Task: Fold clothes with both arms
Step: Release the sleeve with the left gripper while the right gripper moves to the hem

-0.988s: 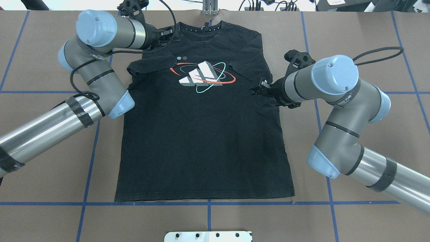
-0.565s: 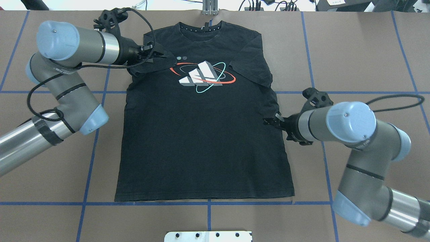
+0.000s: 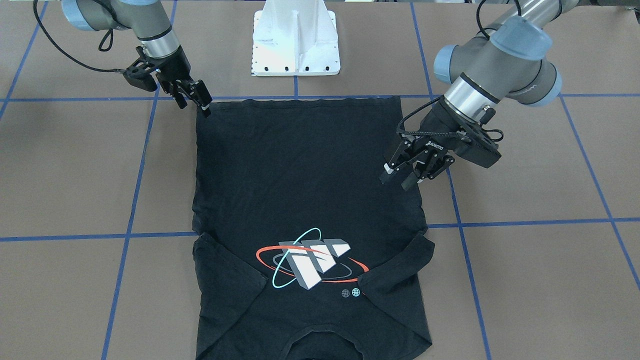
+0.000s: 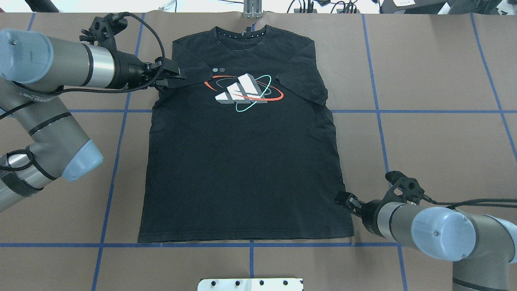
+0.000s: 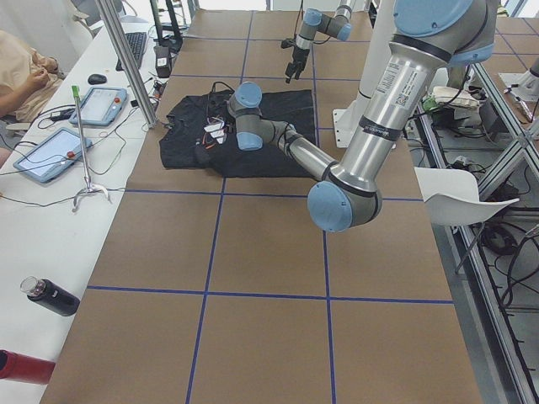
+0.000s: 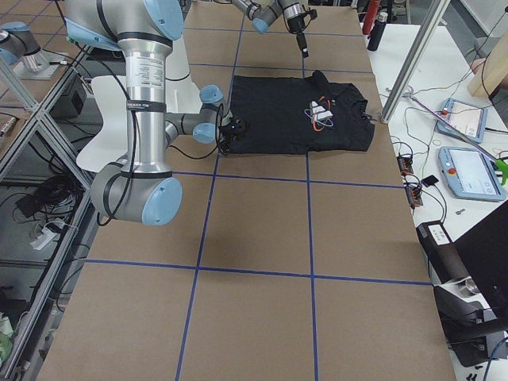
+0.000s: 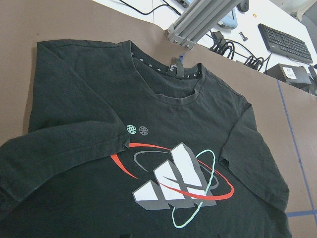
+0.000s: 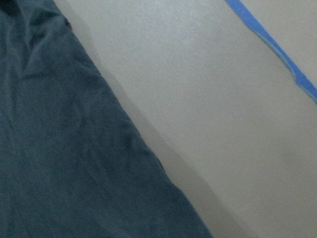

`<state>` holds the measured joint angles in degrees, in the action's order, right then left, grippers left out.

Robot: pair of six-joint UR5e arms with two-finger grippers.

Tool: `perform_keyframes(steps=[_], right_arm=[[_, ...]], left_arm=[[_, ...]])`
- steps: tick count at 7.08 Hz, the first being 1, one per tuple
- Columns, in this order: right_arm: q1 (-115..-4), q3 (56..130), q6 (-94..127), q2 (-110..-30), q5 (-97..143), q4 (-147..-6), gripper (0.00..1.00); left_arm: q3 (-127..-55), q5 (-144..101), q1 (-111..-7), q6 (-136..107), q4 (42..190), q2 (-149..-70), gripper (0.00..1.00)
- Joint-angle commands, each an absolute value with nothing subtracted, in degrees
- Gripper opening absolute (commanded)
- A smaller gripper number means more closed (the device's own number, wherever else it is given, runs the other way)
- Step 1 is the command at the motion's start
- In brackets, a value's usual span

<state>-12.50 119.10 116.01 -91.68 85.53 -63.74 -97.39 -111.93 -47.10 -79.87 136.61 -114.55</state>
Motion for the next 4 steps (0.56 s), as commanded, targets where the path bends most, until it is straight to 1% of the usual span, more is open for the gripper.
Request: perform_keyframes(steps=[1, 2, 3, 4], right_arm=[[-9.5, 118.0, 117.2, -92.3, 84.6, -63.9, 0.91], [-9.1, 117.9, 117.2, -92.5, 84.6, -63.9, 0.83], [-8.4, 117.9, 117.2, -92.4, 84.6, -63.9, 0.82], [-8.0, 117.9, 117.2, -92.4, 84.5, -63.9, 0.73]], left_arm=[[-98.5, -111.5, -47.0, -80.3, 135.4, -114.0, 0.66], [-98.5, -111.5, -47.0, -80.3, 135.4, -113.9, 0.66], [-98.5, -111.5, -47.1, -80.3, 135.4, -113.9, 0.66], [-98.4, -111.5, -47.0, -80.3, 135.4, -113.8, 0.66]])
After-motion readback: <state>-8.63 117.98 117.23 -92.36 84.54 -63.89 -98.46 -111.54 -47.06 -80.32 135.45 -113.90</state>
